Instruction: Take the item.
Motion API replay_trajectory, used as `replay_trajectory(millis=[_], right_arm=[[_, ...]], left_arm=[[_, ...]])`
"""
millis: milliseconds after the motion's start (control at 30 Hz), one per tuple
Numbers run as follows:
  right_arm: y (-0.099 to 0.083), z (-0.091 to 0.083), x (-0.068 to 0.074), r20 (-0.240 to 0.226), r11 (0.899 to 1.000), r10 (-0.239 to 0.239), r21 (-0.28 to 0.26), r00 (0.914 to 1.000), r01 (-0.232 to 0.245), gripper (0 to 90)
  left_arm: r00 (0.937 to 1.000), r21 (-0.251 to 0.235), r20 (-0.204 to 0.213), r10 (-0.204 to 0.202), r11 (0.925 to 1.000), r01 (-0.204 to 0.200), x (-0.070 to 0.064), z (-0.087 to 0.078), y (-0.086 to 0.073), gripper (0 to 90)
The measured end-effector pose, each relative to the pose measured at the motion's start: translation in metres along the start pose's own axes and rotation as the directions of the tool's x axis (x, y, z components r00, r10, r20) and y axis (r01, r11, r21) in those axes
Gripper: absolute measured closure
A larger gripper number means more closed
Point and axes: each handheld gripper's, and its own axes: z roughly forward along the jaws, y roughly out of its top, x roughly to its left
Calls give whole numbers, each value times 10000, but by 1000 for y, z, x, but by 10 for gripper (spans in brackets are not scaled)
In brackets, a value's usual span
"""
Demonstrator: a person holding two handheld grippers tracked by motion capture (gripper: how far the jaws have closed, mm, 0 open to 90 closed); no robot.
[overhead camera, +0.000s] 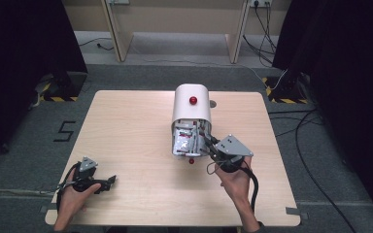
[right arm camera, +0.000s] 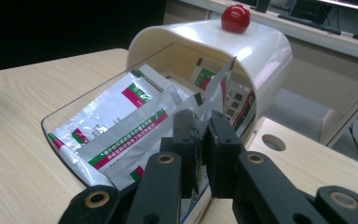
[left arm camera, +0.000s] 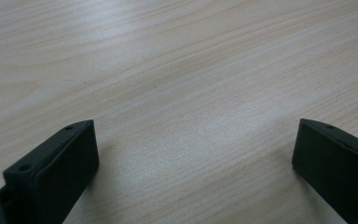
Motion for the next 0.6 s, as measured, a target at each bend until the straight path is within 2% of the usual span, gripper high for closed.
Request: replay_trajectory(millis=[200,600], right_arm=[[8,-12,1,-114,9995,-188,-273,9998,185,846],[15,-25,-3,-268,9967,-84,-804,9996,63,849]], left_arm=[[10000,2,0,2,10000,-2,0,0,0,0],[10000,-1,1,-2,10000,2,0,0,0,0]])
